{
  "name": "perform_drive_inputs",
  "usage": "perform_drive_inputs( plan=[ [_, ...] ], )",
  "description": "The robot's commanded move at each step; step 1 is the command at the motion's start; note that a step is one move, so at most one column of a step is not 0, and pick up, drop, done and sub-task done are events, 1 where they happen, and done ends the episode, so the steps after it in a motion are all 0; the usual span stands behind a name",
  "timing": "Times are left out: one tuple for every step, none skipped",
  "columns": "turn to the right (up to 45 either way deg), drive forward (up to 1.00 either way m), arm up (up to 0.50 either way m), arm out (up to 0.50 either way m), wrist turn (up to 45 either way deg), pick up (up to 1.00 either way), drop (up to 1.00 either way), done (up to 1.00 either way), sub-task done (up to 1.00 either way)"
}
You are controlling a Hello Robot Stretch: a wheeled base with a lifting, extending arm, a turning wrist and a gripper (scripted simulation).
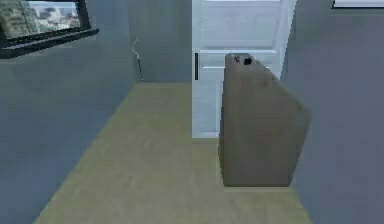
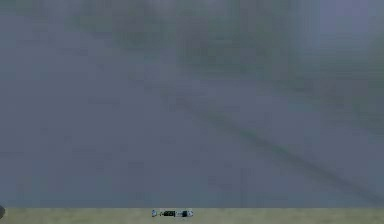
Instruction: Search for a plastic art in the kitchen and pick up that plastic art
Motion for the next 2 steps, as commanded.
perform_drive_inputs(
  plan=[
    [-18.0, 0.0, 0.0, 0.0, 0.0, 0.0, 0.0, 0.0, 0.0],
    [0.0, 1.0, 0.0, 0.0, 0.0, 0.0, 0.0, 0.0, 0.0]
  ],
)
